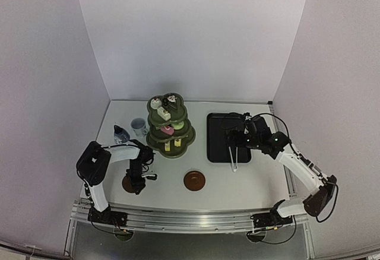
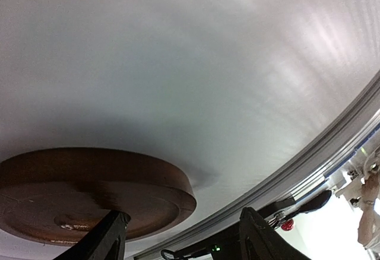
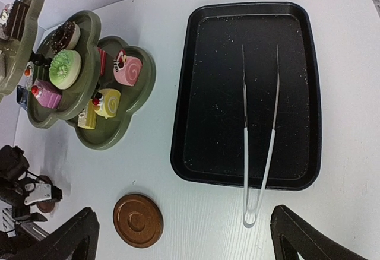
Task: Serve the afternoon tea
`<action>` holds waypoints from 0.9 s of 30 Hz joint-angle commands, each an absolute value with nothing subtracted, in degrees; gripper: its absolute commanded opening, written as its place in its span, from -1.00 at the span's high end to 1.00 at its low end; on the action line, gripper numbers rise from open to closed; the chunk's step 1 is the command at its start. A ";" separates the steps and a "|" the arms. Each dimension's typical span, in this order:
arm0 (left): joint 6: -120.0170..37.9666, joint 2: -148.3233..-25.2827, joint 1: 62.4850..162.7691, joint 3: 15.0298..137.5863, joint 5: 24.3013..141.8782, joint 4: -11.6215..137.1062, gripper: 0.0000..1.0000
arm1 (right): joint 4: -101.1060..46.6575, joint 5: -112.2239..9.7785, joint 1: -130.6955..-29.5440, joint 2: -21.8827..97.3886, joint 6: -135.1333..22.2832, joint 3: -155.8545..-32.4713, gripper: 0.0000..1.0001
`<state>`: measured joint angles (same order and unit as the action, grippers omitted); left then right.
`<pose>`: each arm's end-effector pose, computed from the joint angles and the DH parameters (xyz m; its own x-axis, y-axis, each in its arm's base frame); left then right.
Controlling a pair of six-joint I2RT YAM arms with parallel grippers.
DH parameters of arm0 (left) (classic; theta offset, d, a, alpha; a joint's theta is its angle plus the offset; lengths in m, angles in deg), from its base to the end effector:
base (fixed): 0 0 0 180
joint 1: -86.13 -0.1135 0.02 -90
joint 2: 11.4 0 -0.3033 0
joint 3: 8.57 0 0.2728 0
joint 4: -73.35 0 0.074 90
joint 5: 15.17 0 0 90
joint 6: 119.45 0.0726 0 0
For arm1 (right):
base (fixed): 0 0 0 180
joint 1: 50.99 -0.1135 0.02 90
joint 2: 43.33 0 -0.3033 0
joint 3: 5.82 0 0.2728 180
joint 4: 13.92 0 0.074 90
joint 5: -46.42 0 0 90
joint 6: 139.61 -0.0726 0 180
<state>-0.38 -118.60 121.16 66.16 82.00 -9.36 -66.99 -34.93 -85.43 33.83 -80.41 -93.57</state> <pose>0.2222 -0.1668 0.1246 -0.3921 0.8636 0.3170 0.8198 0.4843 -0.3054 0.2769 0.1766 0.3609 -0.7179 0.1215 -0.6855 -0.1165 0.9498 0.2904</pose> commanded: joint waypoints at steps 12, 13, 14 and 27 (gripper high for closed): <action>2.10 -134.52 137.44 86.34 84.65 8.63 -0.33 | -68.99 -32.08 -85.67 26.23 -83.42 -90.03 -0.97; 1.98 -135.00 137.45 87.03 84.29 9.01 -0.33 | -68.99 -32.16 -85.63 26.41 -83.38 -90.15 -0.97; 1.94 -135.34 137.46 87.77 84.02 9.29 -0.34 | -68.99 -32.22 -85.62 26.57 -83.41 -90.29 -0.97; 2.69 -137.09 137.65 91.49 85.32 7.60 -0.34 | -69.30 -32.62 -85.62 28.25 -82.13 -92.71 -0.97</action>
<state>0.66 -133.70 137.35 93.58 83.78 -4.52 -68.51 -33.06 -85.43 28.32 -82.63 -90.60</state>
